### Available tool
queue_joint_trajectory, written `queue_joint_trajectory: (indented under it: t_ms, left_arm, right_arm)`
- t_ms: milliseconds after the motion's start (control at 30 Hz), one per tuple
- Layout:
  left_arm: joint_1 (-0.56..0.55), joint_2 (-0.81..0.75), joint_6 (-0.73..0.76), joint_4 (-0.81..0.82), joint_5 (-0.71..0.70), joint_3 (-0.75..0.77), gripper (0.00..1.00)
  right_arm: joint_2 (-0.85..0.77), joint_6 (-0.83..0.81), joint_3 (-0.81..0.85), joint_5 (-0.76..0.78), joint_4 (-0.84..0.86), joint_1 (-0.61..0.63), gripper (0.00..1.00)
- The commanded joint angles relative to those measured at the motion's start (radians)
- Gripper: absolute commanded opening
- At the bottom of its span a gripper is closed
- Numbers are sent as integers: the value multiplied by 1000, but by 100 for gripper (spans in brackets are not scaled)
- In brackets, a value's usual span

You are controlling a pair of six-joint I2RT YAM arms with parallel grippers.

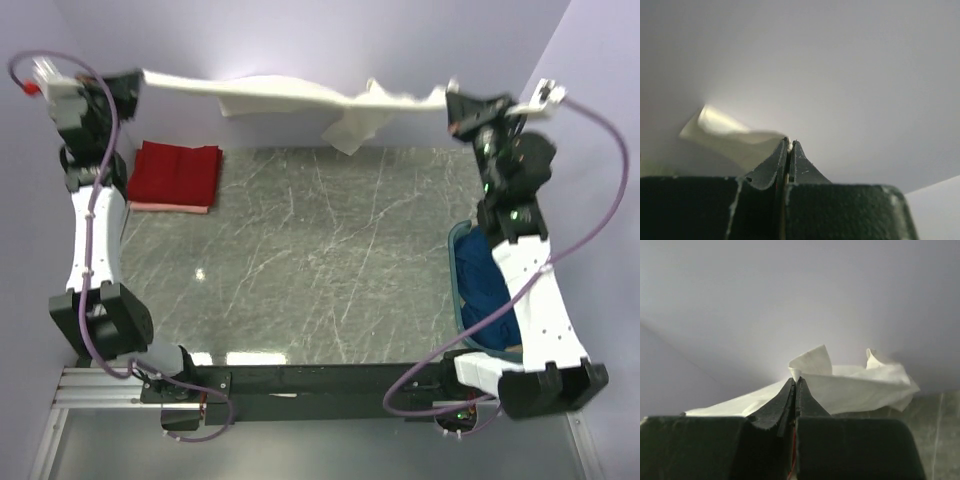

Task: Fold and stack the t-shirts
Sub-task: Flatten the tshirt out

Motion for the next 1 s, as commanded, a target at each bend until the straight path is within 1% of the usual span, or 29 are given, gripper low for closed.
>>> queue_joint_trajectory:
  t_ms: [0, 67, 100, 133, 167, 200, 233, 267, 300, 367, 433, 500, 567, 633, 667, 700, 733, 767, 833, 867, 933, 967]
  left_arm:
    - [-5, -95, -49, 99, 4, -289, 1]
    - [-29, -151, -53, 105, -25, -420, 1]
    - [-37, -164, -59, 99, -37, -537, 1]
    - [-42, -176, -65, 93, -43, -595, 1]
    - [-43, -194, -73, 91, -49, -700, 1]
    - [-46, -201, -84, 94, -66, -751, 1]
    - [-46, -207, -88, 100, -74, -800, 1]
    - [-48, -213, -96, 94, -84, -883, 1]
    - [-48, -217, -105, 94, -97, -921, 1]
    - [-48, -237, -104, 91, -124, -1012, 1]
    - [-48, -254, -101, 88, -155, -1061, 1]
    - [-48, -283, -75, 42, -192, -1103, 1]
    - [-46, -319, -56, -16, -215, -1138, 1]
    - [-46, -355, -26, -68, -288, -1153, 1]
    - [-46, -398, -18, -93, -310, -1164, 1]
    - [-46, -421, -16, -146, -327, -1170, 1]
    - [-46, -446, -21, -154, -360, -1176, 1]
    - [-46, -498, -30, -201, -377, -1184, 1]
    - [-45, -542, -35, -268, -411, -1190, 1]
    - [-45, -582, -35, -283, -431, -1189, 1]
    - [-46, -625, -35, -323, -436, -1186, 1]
    - [-46, -636, -38, -335, -439, -1183, 1]
  right_arm:
    - [-103, 88, -344, 36, 105, -17, 0]
    - [-131, 152, -483, -13, 133, -17, 0]
    - [-140, 174, -604, -34, 165, -15, 0]
    - [-138, 195, -658, -54, 176, -17, 0]
    - [-134, 232, -707, -91, 184, -17, 0]
    - [-113, 249, -799, -105, 211, -17, 0]
    - [-99, 267, -844, -117, 227, -17, 0]
    - [-80, 293, -884, -137, 243, -17, 0]
    - [-38, 303, -949, -175, 279, -17, 0]
    - [4, 314, -1003, -211, 320, -15, 0]
    - [59, 327, -1075, -274, 346, -15, 0]
    - [95, 338, -1131, -315, 378, -13, 0]
    - [107, 337, -1160, -354, 379, -12, 0]
    - [109, 331, -1204, -386, 380, -10, 0]
    - [106, 335, -1220, -389, 373, -10, 0]
    - [90, 343, -1252, -394, 379, -9, 0]
    - [81, 361, -1269, -410, 391, -3, 0]
    - [72, 366, -1293, -417, 394, 2, 0]
    - [20, 373, -1312, -412, 367, 20, 0]
    - [-6, 381, -1318, -400, 327, 31, 0]
    - [-132, 369, -1318, -365, 244, 80, 0]
    - [-185, 360, -1312, -292, 125, 104, 0]
